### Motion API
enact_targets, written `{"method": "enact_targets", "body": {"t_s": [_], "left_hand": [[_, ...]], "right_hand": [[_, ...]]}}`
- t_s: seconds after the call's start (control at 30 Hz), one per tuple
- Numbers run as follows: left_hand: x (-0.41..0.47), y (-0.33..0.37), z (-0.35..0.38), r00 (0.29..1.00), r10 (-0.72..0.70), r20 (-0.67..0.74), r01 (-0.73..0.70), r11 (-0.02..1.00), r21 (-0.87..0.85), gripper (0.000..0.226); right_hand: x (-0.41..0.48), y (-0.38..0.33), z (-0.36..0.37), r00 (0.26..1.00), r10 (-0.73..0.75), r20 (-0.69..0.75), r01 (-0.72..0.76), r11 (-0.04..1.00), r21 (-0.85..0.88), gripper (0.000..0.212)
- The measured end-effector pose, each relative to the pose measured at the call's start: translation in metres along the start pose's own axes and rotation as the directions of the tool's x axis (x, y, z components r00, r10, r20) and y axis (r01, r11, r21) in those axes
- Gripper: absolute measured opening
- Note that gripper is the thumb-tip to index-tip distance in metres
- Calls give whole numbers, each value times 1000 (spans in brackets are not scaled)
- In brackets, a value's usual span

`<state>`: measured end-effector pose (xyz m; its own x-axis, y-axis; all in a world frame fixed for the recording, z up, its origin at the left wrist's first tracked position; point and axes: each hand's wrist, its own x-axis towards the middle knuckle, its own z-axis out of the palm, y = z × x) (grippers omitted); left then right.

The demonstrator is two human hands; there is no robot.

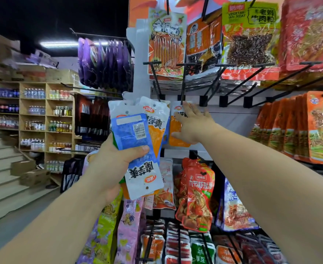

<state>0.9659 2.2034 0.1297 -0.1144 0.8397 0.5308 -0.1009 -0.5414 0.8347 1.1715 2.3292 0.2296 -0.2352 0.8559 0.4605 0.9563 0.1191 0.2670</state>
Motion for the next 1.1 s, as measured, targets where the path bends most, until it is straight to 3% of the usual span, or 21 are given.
{"method": "enact_targets", "body": {"t_s": [0.17,0.27,0.37,0.47,0.5,0.57,0.63,0.73,0.83,0.9,1.03,1.1], "left_hand": [[-2,3,2,1000,-14,-1,14,1000,-21,38],[-5,8,4,999,-34,-17,34,999,-41,37],[-10,15,8,998,-21,-62,17,998,-58,37],[-17,24,16,996,29,-84,-36,996,-78,37],[-21,28,21,995,53,-79,-60,995,-81,38],[-29,33,31,994,85,-75,-91,992,-91,41],[-37,35,39,994,77,-71,-86,988,-129,38],[-46,34,42,995,-34,-91,11,970,-242,25],[-56,30,42,988,-108,-108,72,954,-290,29],[-65,26,44,989,-106,-106,75,962,-263,33],[-81,22,47,989,-110,-95,78,954,-290,41],[-89,19,47,988,-126,-86,94,946,-310,40]], "right_hand": [[-4,-2,-9,1000,-3,22,1,994,110,80],[-31,-11,-29,989,-35,-144,86,927,366,54],[-75,-26,-45,953,38,-300,206,646,735,41],[-116,-44,-47,935,139,-325,261,348,900,17],[-127,-48,-46,925,155,-347,289,306,907,25],[-146,-53,-43,911,118,-396,343,317,884,46],[-159,-53,-39,903,91,-419,366,344,864,54],[-174,-45,-30,917,35,-397,363,337,869,65],[-190,-43,-21,928,-54,-370,355,436,827,84],[-195,-46,-17,923,-30,-383,353,459,815,94],[-200,-50,-7,919,-8,-394,360,425,830,95],[-207,-52,-2,938,-19,-347,336,309,890,85]]}}
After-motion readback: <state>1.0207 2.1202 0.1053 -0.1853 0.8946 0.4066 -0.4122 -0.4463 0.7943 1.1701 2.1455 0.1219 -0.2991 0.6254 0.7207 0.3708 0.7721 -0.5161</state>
